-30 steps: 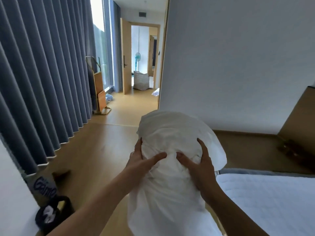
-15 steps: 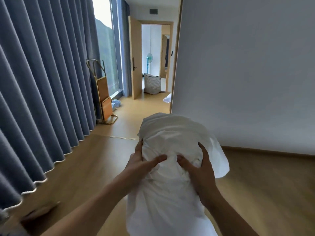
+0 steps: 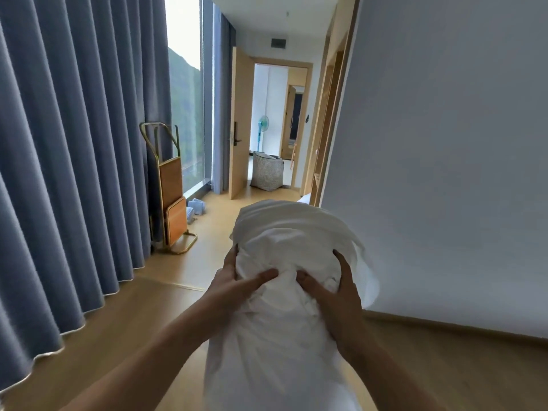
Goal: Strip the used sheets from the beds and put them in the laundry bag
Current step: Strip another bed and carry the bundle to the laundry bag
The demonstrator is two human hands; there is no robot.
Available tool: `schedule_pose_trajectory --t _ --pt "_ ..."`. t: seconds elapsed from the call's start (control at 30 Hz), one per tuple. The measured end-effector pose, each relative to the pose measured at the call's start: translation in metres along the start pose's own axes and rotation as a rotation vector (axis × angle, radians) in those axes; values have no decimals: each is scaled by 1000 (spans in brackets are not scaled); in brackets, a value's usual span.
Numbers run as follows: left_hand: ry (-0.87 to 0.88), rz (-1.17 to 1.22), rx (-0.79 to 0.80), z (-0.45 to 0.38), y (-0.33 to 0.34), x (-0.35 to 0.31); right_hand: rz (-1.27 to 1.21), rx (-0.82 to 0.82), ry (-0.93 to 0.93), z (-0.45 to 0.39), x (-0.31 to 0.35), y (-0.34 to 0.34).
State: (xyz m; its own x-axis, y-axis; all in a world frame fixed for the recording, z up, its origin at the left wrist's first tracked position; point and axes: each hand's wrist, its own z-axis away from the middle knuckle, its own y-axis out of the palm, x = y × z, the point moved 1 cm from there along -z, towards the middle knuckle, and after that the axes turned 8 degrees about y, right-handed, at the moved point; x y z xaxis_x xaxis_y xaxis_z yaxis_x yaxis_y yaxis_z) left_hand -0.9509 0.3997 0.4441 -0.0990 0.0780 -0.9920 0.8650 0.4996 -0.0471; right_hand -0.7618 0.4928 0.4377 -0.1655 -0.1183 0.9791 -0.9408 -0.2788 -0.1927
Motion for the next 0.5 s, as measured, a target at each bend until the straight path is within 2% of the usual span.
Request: schedule_pose_trajectory --t 0.2,0.5 --pt "35 -34 92 -167 -18 1 67 -104 -36 -146 24 45" --pt "16 -88 97 -412 -33 62 33 -91 -15 -388 -20 133"
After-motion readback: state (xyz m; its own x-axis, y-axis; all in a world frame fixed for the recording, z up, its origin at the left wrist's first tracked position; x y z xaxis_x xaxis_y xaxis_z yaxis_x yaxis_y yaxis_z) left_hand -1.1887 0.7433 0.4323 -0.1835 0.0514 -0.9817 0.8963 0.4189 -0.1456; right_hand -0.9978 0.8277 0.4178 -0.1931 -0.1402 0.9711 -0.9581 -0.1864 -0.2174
